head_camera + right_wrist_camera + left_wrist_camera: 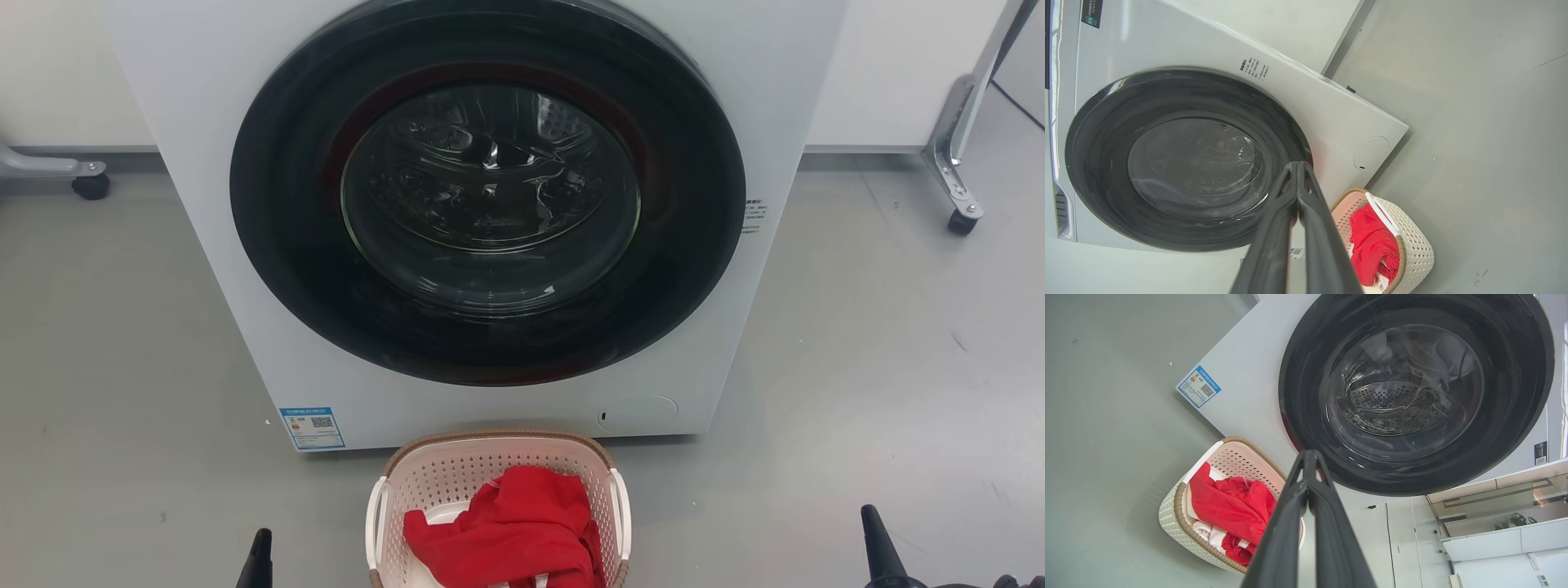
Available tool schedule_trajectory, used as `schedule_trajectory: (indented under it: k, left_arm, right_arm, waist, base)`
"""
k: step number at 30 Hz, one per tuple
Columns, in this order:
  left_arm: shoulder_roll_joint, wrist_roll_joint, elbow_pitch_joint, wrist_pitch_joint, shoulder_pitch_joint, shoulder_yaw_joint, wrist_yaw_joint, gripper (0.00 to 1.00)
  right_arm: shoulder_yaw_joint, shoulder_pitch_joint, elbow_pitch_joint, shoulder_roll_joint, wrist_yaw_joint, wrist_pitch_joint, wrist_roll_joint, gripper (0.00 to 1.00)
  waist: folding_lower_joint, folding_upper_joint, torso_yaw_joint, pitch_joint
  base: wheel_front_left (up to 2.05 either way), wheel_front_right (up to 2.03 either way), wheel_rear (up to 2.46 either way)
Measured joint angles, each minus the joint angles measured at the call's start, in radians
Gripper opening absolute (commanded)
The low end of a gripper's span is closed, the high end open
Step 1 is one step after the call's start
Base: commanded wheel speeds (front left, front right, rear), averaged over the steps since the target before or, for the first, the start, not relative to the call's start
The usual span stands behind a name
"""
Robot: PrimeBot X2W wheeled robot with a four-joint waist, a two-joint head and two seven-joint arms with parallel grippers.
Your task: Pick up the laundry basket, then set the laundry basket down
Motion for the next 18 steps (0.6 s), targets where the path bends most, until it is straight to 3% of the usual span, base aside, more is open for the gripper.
schedule_trajectory:
  k: [18]
  left_arm:
    - [-0.007, -0.248, 0.000, 0.064, -0.034, 0.052, -0.044, 0.00]
  right_arm:
    - [-0.077, -0.027, 0.023, 0.002, 0.046, 0.062, 0.237, 0.00]
  waist:
    - [0.0000, 0.0000, 0.004, 0.001]
  base:
    - [0.00, 0.00, 0.00]
